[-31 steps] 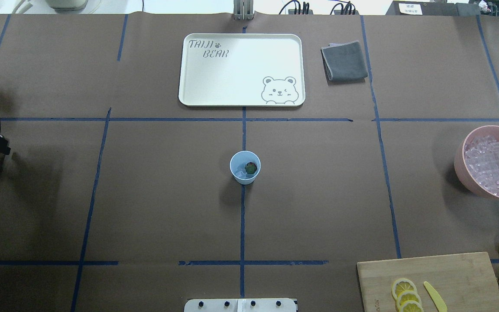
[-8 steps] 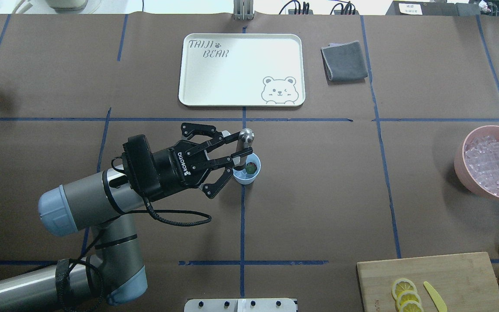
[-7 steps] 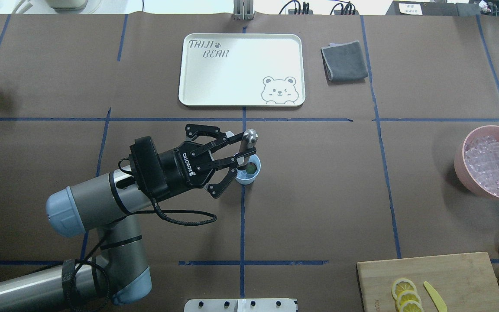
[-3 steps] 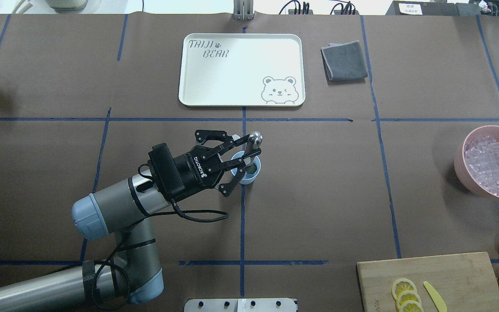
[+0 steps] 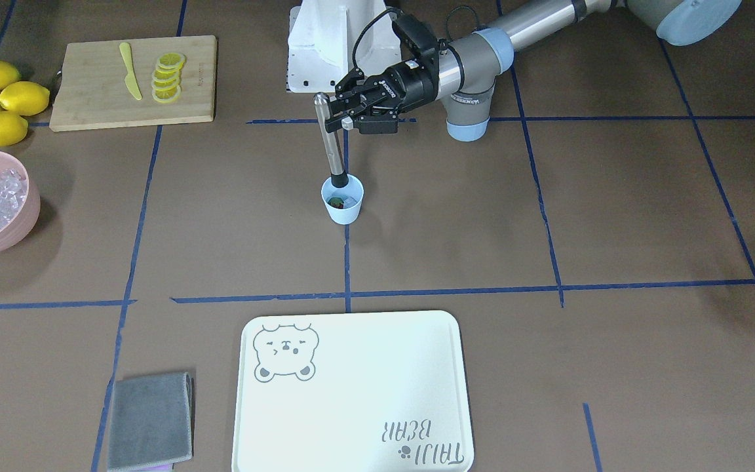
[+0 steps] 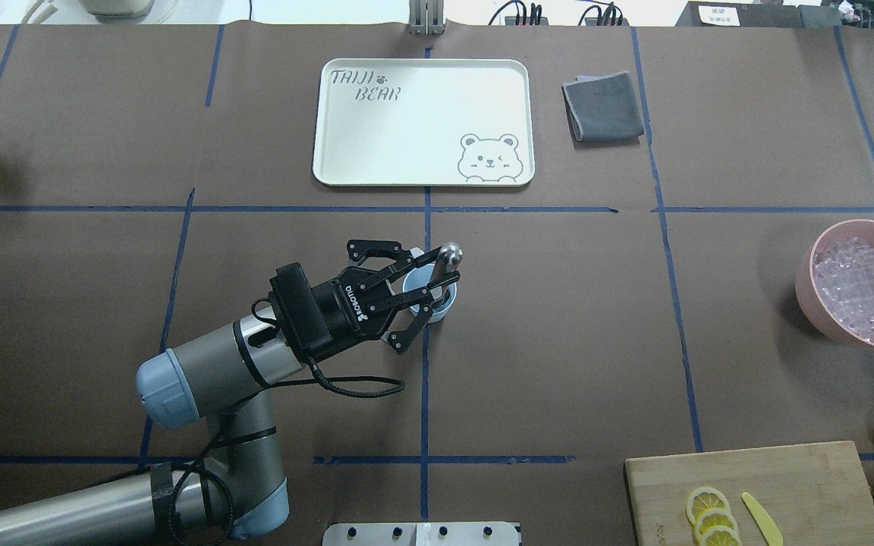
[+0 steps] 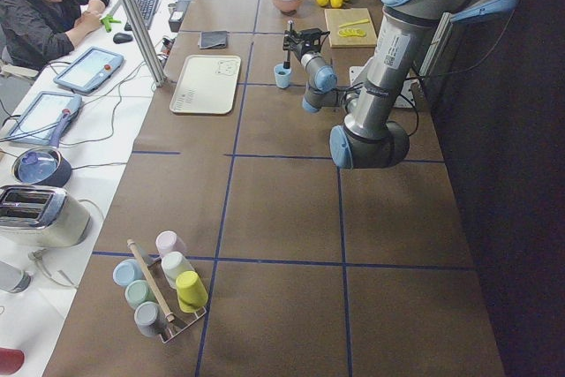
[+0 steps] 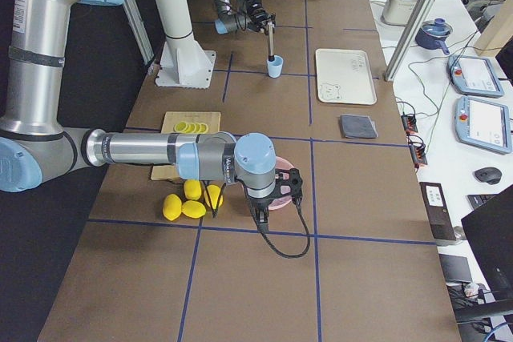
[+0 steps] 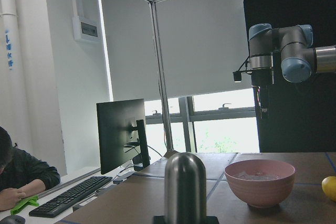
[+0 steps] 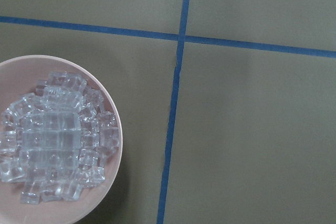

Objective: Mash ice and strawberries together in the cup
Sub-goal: 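Press the muddler down into the cup repeatedly with the left gripper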

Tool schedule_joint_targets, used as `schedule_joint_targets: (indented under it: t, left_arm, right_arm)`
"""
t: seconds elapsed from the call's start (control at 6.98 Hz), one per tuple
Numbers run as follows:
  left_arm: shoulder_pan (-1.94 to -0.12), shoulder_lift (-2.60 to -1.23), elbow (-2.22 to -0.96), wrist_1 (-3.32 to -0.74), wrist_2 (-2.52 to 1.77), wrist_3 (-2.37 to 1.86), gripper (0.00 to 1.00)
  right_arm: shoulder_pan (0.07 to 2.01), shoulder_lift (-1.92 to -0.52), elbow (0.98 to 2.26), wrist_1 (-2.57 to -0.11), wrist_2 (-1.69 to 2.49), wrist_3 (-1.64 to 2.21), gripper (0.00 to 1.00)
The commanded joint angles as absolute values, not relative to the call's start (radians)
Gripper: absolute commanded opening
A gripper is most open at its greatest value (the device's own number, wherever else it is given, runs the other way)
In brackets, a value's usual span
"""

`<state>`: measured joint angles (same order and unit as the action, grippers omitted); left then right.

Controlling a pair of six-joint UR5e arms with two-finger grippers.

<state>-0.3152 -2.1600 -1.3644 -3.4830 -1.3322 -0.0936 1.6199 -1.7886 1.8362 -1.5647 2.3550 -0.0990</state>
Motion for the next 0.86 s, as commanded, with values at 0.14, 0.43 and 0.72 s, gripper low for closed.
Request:
schedule_joint_targets:
  t: [0.14, 0.43, 0.72]
  left_arm:
    - [-0.313, -2.161, -1.324, -3.494, -1.324, -0.094, 0.0]
    - [-0.311, -2.164, -1.29, -3.494, -1.321, -0.092, 0.01]
    - [-0.308, -2.169, -1.278, -3.494, -1.321, -0.094, 0.01]
  right_arm:
    - [1.62, -1.79, 1.835, -1.565, 2.355, -0.1, 0.99]
    - [1.62, -1.79, 1.835, -1.566, 2.355, -0.1, 0.99]
    - [1.62, -1.79, 1.835, -1.566, 2.355, -0.1, 0.99]
